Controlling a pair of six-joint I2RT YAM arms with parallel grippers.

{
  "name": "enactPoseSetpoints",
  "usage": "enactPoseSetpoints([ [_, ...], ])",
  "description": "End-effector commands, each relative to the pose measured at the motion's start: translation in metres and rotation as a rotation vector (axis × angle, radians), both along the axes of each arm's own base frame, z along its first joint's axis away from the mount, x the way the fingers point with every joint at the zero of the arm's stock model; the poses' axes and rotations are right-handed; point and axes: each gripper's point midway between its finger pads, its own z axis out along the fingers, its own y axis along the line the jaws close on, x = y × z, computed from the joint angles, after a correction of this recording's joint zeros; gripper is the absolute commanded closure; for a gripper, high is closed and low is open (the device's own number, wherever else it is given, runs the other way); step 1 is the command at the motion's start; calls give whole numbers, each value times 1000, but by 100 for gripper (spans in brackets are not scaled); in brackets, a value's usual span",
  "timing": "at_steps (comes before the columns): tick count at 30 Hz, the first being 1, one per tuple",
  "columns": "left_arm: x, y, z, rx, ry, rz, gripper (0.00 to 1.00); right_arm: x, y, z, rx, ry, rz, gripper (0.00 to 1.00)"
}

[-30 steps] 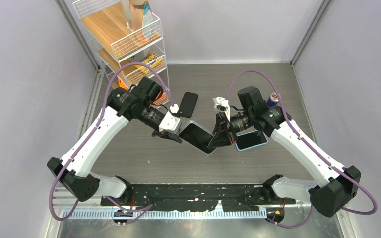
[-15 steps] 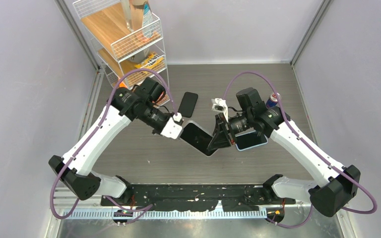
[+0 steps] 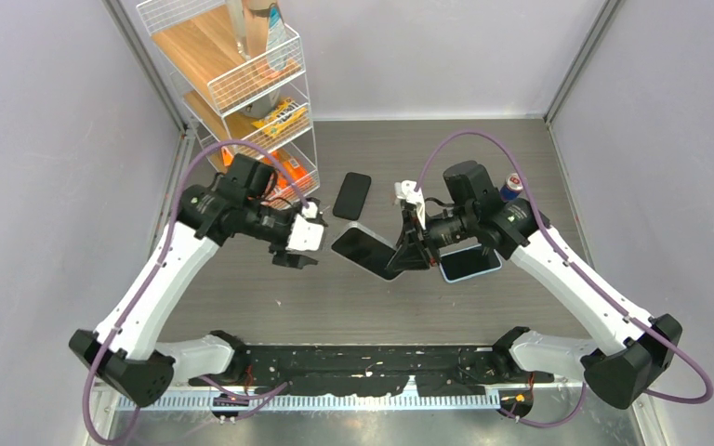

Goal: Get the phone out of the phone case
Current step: Remove the phone case from the phone.

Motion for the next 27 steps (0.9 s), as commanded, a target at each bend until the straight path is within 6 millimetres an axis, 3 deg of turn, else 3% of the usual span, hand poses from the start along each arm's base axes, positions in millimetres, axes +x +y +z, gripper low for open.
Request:
enactPoseSetpoints([
  [1, -8, 8, 26, -95, 7, 101, 17, 12, -2, 36, 49, -201, -26, 94],
  [3, -13, 9, 33, -122, 21, 126, 3, 16, -1, 36, 37, -218, -35, 94],
  [4, -14, 7, 40, -148, 50, 153, 1, 18, -1, 33, 26, -226, -42, 94],
  [9, -2, -13, 75, -305, 260, 329, 0, 20, 3, 36, 12, -255, -43, 95],
  [12, -2, -28, 90, -375, 413, 348, 0, 22, 5, 37, 11, -261, -40, 95],
  [16, -5, -45, 89, -372, 520, 334, 3, 20, 8, 40, 16, -267, -28, 94],
  [20, -10, -59, 81, -352, 578, 301, 11, 19, 10, 40, 15, -267, -20, 94],
  [27, -17, -73, 64, -305, 633, 252, 43, 19, 11, 39, 13, -262, -18, 94],
])
